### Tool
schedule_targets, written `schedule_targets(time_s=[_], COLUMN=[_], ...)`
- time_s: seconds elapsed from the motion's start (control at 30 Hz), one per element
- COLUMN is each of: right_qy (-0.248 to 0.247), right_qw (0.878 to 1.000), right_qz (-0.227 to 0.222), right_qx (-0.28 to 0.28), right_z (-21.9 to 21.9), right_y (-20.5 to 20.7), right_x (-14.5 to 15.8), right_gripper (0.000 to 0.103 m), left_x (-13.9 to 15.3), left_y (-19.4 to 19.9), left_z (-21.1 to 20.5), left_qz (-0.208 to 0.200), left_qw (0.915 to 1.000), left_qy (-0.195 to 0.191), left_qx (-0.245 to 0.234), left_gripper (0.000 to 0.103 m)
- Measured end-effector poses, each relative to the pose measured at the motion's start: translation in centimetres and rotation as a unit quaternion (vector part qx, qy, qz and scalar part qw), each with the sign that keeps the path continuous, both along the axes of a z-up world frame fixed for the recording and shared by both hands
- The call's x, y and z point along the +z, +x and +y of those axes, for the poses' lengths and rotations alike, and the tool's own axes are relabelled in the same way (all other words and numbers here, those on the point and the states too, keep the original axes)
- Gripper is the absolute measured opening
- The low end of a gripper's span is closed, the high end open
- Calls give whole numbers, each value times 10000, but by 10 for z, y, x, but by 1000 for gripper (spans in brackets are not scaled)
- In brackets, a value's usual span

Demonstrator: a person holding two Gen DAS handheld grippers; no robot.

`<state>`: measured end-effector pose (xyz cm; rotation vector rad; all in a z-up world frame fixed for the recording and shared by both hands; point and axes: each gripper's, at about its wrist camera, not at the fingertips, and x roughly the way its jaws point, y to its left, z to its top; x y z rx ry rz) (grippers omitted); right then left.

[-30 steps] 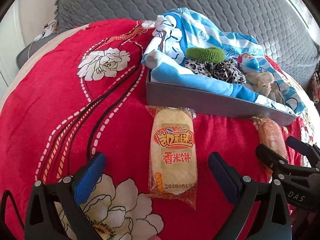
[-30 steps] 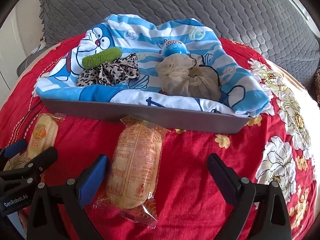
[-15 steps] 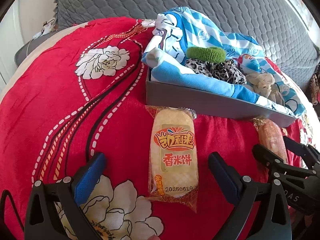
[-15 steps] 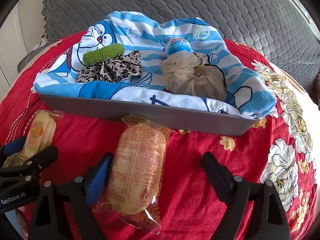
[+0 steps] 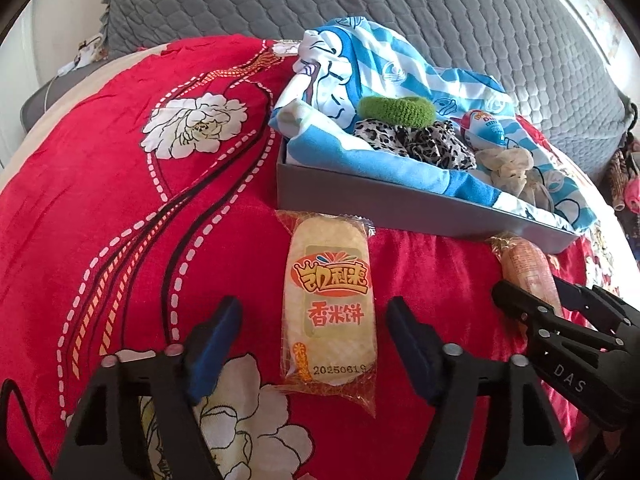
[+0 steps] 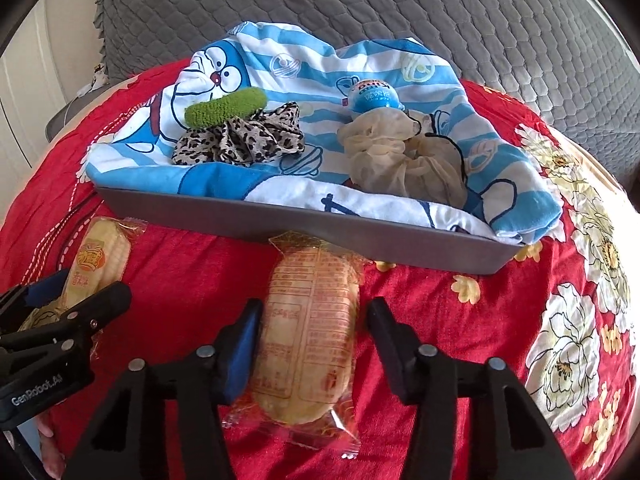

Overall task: Organize objects
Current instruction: 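Close the left tool on the yellow-labelled cake while the right tool grasps the other cake, then lift both held snack cakes and carry them toward the striped cloth in the tray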

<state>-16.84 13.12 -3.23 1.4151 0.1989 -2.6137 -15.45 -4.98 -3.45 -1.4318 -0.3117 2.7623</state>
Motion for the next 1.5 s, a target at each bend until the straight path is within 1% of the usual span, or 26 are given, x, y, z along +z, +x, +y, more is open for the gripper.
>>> schedule_targets(time_s=[0.07, 0.13, 0.23, 0.43, 0.7, 1.0, 1.5], right_qy=[-10, 0, -28, -31, -42, -95, -133], right_qw=[10000, 10000, 10000, 10000, 9999, 9999, 9998], right_qz=[-12, -15, -39, -51, -55, -44, 74], right_qx=[25, 37, 35, 60, 73, 103, 152], right_z=[-1, -1, -1, -1, -1, 0, 4], right_y=[0, 1, 0, 1, 1, 3, 21], right_x=[0, 1, 2, 2, 3, 9, 30], right_gripper=[48, 48, 46, 44, 42, 42, 42], left_x=[0, 2, 3, 4, 7, 14, 34], left_y=[0, 1, 2, 4, 7, 15, 34], left_z=[1, 2, 3, 4, 8, 16, 25], left_qz=[-10, 14, 10, 22, 10, 50, 147], left_qw=[10000, 10000, 10000, 9999, 9998, 9997, 9996], left_qy=[20, 5, 35, 44, 77, -14, -97], left_qx=[-21, -36, -65, -96, -159, -230, -231], left_gripper=[69, 58, 50, 41, 40, 40, 40])
